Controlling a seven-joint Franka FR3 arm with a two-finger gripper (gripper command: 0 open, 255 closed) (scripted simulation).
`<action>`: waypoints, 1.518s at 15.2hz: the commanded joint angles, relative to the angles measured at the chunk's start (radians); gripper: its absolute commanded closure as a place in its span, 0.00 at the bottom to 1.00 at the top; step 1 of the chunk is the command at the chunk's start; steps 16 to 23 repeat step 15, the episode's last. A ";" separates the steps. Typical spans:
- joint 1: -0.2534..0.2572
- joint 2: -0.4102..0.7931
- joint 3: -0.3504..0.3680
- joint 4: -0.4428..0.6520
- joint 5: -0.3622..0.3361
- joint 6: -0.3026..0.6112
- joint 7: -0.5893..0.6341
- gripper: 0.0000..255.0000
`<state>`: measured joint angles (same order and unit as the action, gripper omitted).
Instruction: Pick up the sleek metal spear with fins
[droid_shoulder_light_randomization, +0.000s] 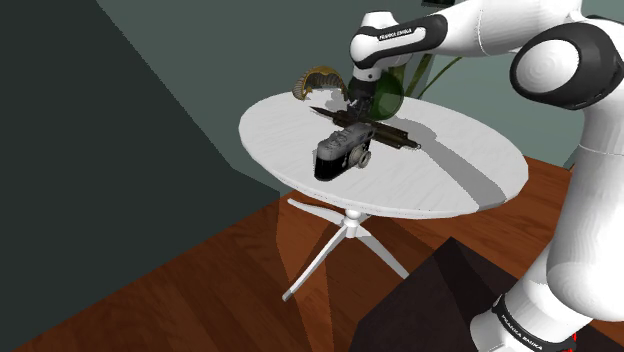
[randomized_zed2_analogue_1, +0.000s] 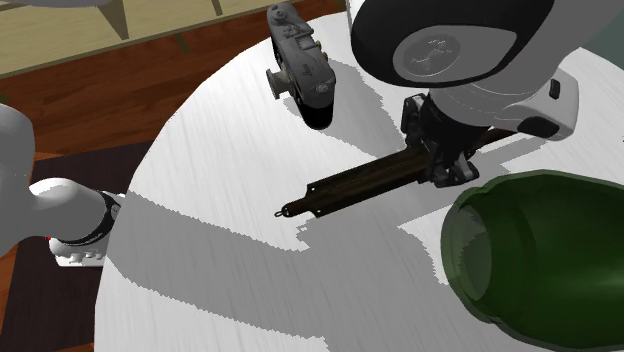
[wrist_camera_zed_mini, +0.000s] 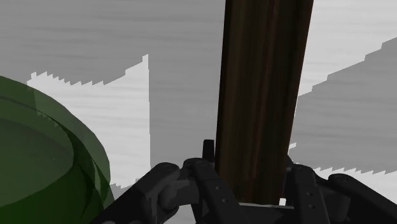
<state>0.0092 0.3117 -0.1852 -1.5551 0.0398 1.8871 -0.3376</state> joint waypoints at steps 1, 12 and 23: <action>0.000 0.001 0.000 0.023 0.000 -0.024 0.001 1.00; -0.005 0.005 -0.002 0.177 0.000 -0.174 0.000 1.00; -0.005 0.007 -0.002 0.196 0.001 -0.190 0.000 1.00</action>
